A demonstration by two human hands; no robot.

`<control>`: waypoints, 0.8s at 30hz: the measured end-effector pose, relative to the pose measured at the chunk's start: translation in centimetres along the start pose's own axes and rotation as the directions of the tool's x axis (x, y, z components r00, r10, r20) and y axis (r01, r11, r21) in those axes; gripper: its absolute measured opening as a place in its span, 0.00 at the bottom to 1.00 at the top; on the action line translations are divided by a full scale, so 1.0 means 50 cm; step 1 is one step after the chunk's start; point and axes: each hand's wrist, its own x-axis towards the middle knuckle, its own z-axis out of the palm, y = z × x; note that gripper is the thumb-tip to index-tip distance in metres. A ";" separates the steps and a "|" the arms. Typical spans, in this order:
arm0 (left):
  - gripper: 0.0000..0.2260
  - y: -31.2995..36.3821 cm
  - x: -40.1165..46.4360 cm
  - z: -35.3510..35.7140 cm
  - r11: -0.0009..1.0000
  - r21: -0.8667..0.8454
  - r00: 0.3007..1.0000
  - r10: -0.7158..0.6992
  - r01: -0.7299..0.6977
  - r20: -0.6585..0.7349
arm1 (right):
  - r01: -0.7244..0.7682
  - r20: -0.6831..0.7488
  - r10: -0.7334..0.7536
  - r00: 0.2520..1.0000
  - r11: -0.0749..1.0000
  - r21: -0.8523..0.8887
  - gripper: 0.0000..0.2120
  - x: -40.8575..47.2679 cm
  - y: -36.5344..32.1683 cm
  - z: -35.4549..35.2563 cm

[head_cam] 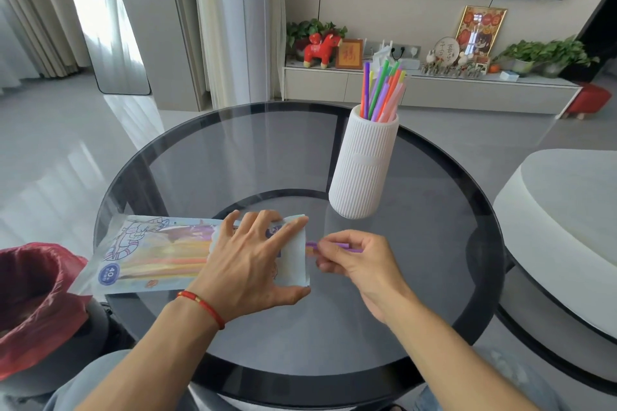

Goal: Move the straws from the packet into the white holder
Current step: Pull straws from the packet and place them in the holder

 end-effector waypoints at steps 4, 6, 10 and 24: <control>0.42 -0.015 -0.002 0.002 1.000 0.011 0.999 -0.029 0.029 0.026 | 0.080 -0.069 -0.080 0.994 0.997 -0.004 0.02 0.007 -0.031 -0.062; 0.43 -0.018 -0.003 0.005 0.999 0.021 0.997 -0.045 0.043 0.068 | 0.076 -0.046 -0.075 0.996 0.997 0.008 0.01 0.002 -0.044 -0.090; 0.33 -0.006 0.005 0.005 0.997 -0.013 0.993 -0.071 0.073 0.091 | 0.048 0.023 -0.049 0.999 0.999 0.021 0.07 -0.008 -0.059 -0.111; 0.20 0.009 0.018 0.019 0.997 0.062 0.995 -0.050 0.045 0.081 | -0.126 0.152 0.064 0.986 0.885 0.448 0.41 -0.028 -0.083 -0.095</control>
